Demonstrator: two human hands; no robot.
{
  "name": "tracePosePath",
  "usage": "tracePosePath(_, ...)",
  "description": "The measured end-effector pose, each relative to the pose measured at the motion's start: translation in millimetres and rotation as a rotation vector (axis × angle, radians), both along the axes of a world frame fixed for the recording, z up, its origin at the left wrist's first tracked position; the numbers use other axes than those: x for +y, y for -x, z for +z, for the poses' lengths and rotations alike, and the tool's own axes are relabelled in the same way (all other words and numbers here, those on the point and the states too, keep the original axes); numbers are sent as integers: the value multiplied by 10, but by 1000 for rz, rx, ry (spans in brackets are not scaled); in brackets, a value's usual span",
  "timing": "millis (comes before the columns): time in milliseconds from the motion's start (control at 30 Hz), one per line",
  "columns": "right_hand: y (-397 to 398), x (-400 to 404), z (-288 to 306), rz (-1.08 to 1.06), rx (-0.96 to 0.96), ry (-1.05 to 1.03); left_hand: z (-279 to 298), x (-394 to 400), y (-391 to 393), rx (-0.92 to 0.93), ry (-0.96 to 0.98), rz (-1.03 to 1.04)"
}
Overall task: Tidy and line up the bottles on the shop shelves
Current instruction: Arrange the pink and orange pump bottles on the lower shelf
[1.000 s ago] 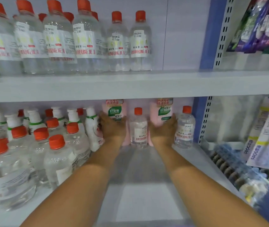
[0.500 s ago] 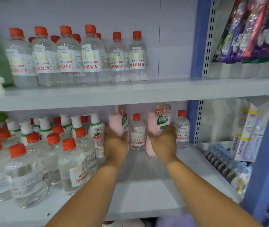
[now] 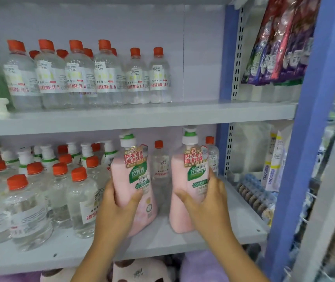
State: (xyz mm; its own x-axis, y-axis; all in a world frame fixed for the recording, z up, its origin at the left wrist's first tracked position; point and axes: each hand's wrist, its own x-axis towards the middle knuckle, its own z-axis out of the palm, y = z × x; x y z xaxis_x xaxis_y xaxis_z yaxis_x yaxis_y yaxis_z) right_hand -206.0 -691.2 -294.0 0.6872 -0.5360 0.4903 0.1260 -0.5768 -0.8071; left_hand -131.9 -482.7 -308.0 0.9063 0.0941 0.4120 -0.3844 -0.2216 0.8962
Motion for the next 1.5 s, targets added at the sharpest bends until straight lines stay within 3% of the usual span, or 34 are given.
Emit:
tracePosePath(100, 123, -203, 51, 247, 20, -202, -20, 38, 100, 43, 12, -12)
tracePosePath(200, 127, -323, 139, 575, 156, -447, 38, -17, 173, 71, 0, -5)
tracePosePath(333, 178, -237, 168, 604, 142, -534, 150, 122, 463, 65, 6, 0)
tracePosePath(533, 445, 309, 104, 646, 95, -558, 86, 968, 1259, 84, 96, 62)
tracePosePath(700, 641, 1264, 263, 803, 152, -390, 99, 1992, 1711, 80, 78, 196)
tracePosePath(1100, 871, 4732, 174, 969, 210, -467, 25, 5240, 2738, 62, 42, 412)
tracePosePath(1300, 816, 5925, 180, 1047, 247, -427, 0, 6217, 2918, 79, 92, 453)
tracePosePath(1500, 460, 6732, 153, 1087, 238, -445, -103, 6906, 2582, 85, 118, 510)
